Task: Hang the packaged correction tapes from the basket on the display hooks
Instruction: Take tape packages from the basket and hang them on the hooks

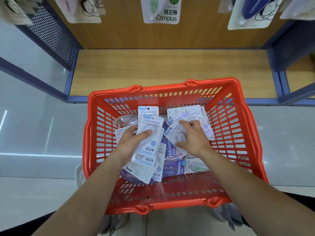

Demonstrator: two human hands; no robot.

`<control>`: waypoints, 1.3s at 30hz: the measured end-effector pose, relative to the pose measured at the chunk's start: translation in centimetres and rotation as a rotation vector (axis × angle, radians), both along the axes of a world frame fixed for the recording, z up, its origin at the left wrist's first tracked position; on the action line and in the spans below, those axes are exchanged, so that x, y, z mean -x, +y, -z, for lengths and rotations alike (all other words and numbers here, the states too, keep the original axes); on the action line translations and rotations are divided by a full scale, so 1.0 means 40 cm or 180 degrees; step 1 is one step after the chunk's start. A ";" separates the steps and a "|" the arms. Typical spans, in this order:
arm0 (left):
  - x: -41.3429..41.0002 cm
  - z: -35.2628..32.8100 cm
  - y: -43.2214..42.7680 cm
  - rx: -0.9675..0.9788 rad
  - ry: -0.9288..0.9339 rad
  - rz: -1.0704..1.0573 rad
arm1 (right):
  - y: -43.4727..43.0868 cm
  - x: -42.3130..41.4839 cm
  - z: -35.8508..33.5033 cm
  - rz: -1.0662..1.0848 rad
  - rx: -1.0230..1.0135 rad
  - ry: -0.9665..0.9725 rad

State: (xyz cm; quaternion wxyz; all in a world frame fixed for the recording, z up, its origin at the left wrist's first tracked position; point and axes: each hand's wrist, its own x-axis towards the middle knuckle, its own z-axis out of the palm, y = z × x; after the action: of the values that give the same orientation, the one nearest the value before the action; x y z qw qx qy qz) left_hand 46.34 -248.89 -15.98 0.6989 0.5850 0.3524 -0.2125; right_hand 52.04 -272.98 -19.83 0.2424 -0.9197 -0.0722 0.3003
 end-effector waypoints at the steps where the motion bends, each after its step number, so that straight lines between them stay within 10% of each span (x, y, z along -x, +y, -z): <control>1: 0.000 -0.004 -0.001 0.0020 -0.0013 -0.0003 | -0.002 0.000 -0.001 -0.0004 -0.0018 0.0004; 7: 0.008 -0.045 0.003 0.0144 -0.0051 -0.0126 | -0.005 -0.011 -0.036 0.0527 -0.0309 -0.0031; 14: 0.014 -0.132 -0.020 0.0224 -0.0245 -0.0392 | 0.024 0.026 -0.157 0.1571 -0.2316 0.1023; 39: 0.128 -0.524 -0.090 -0.0130 -0.1286 -0.0158 | 0.049 0.173 -0.532 0.1710 -0.2843 0.0158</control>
State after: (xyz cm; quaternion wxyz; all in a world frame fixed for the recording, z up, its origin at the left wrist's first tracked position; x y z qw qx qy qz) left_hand 41.23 -252.50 4.98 0.7484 0.6209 0.2235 -0.0664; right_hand 45.11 -271.01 1.47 0.6813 -0.7053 0.0510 0.1891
